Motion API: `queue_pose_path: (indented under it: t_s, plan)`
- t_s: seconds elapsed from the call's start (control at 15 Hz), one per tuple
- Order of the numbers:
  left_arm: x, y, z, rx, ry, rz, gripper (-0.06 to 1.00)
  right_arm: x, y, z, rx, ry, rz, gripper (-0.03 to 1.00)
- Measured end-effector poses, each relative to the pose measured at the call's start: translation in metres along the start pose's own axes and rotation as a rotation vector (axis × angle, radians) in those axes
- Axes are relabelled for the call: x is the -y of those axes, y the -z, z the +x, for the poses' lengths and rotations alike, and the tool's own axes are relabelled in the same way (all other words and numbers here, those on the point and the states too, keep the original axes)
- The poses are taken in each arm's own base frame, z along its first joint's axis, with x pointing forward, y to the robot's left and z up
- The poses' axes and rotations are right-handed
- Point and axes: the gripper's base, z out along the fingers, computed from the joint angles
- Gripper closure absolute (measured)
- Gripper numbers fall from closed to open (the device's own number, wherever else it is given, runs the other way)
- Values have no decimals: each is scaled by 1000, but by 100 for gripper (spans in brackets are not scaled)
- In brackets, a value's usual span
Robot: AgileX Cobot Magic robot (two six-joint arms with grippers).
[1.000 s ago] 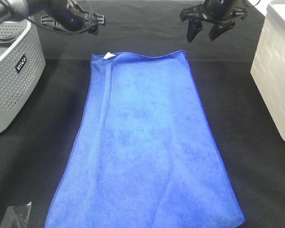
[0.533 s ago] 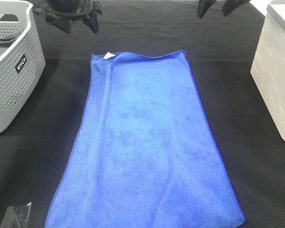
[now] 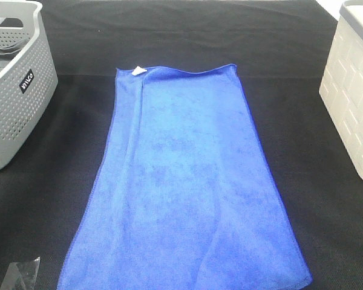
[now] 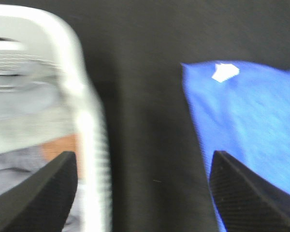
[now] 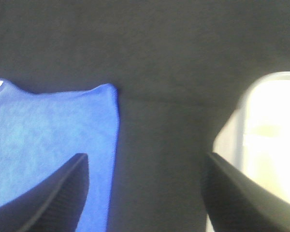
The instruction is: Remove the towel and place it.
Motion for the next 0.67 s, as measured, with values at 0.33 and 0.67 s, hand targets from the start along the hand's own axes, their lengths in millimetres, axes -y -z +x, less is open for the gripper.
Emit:
queue_pose_path:
  t_s: [0.33,0.67]
  plan:
    - [-35,53,1,33,51,-40,22,35,70,37,-47,-58,82,30]
    - [-37,130,65,-59,50,-59,22,30,171,147,-78,-48,110,30]
